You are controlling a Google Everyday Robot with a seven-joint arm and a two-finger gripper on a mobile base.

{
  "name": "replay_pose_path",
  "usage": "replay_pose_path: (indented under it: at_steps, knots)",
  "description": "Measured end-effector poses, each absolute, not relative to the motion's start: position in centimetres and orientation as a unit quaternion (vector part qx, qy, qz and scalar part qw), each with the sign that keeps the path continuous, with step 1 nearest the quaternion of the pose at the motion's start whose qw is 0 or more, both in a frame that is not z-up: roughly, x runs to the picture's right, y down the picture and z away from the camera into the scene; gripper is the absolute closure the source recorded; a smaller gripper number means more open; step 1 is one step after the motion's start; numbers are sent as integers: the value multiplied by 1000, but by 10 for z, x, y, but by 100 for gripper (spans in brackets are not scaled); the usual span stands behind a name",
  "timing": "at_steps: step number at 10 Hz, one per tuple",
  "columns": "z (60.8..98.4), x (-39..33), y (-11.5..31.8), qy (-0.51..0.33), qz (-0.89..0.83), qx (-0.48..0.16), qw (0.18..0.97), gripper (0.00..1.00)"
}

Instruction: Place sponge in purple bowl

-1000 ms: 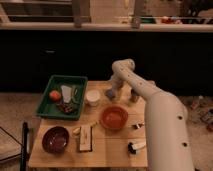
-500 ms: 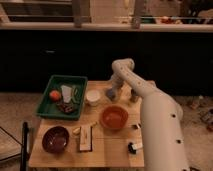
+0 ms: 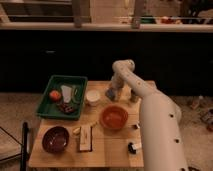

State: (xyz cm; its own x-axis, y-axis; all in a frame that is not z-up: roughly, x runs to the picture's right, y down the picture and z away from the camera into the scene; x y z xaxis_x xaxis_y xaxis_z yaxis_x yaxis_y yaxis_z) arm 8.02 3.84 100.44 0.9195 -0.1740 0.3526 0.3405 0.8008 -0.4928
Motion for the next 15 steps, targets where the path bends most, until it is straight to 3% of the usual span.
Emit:
replay_pose_path:
  at_steps: [3,5,9,15]
  knots:
    - [1002,84,38,-145,-132,-281,939,90]
    - [1002,84,38,-145,-134,-281,939,100]
    - [997,83,37,-143,-143,-277,939,100]
    - [921,86,-11,-140,-160,-237,948,100]
